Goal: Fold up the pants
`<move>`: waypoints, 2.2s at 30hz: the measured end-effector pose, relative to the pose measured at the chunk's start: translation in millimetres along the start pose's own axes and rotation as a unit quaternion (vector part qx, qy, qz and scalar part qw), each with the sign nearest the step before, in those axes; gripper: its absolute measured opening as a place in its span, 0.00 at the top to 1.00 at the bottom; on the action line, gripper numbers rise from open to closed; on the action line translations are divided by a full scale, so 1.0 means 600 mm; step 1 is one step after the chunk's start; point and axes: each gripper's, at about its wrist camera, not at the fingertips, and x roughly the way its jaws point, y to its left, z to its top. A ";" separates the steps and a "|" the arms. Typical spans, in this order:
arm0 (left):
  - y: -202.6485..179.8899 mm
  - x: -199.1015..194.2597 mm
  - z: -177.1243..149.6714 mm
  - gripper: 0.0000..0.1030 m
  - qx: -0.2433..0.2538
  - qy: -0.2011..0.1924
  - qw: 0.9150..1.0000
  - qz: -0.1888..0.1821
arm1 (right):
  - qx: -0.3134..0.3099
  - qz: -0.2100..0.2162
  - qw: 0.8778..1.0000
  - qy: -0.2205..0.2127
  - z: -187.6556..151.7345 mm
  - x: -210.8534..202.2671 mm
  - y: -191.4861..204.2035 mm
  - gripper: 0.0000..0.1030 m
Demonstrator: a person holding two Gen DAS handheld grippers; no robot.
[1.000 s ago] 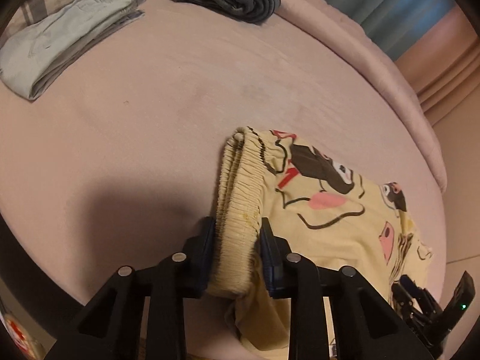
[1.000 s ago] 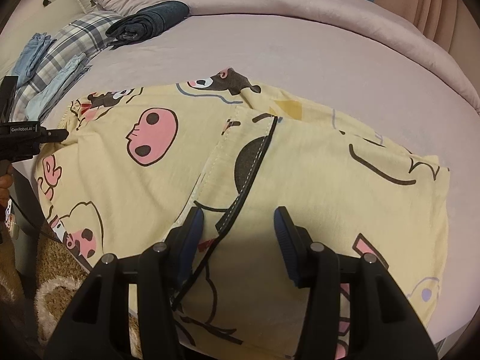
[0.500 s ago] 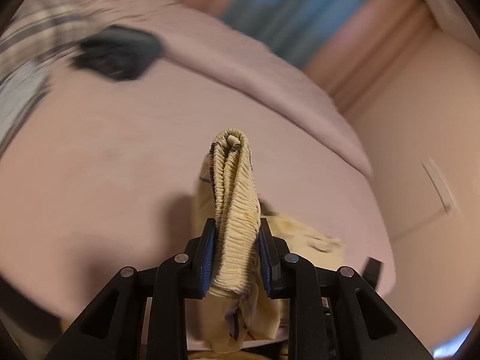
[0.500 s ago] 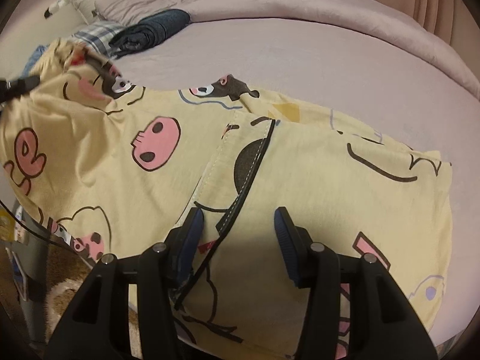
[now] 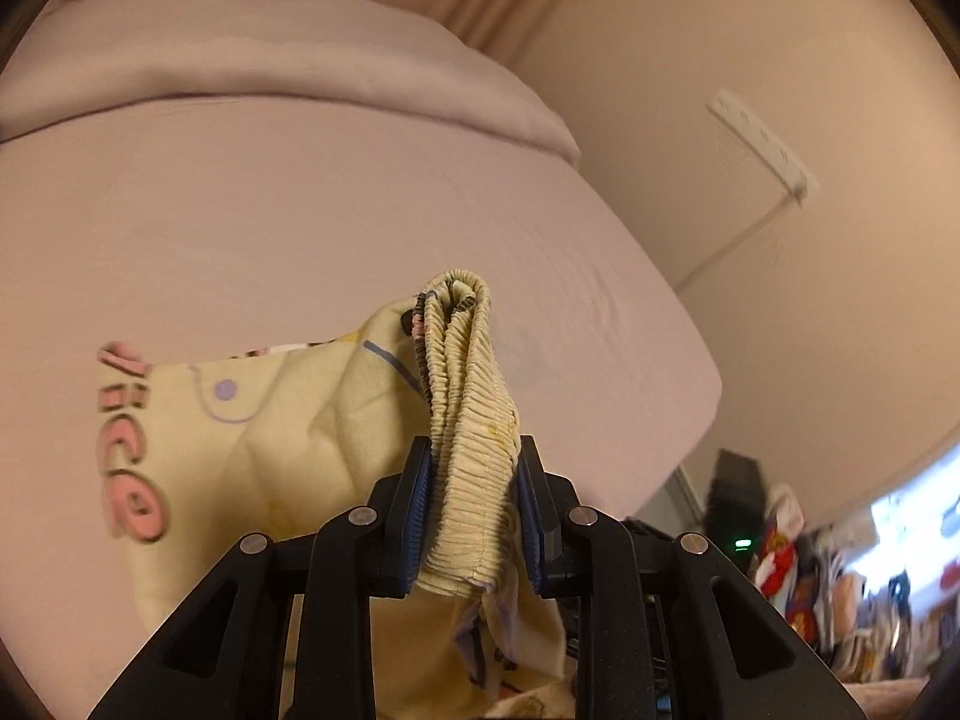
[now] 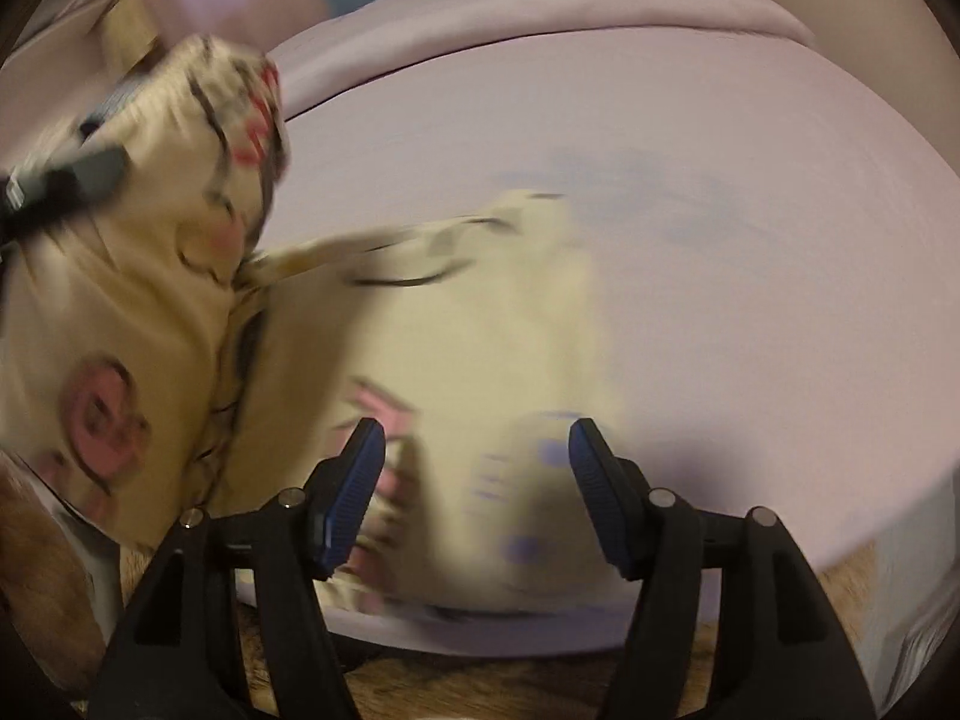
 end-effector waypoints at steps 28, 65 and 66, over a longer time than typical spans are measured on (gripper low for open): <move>0.157 -0.015 -0.140 0.69 -0.075 0.044 0.990 0.114 | -0.069 0.071 0.995 0.003 0.020 -0.018 0.059 0.80; 0.238 -0.034 -0.013 0.57 -0.103 -0.018 0.982 0.154 | -0.068 -0.007 0.996 0.051 -0.009 0.039 0.044 0.85; 0.250 -0.024 -0.008 0.57 -0.112 -0.012 0.983 0.147 | -0.069 -0.006 0.996 0.051 -0.009 0.039 0.043 0.85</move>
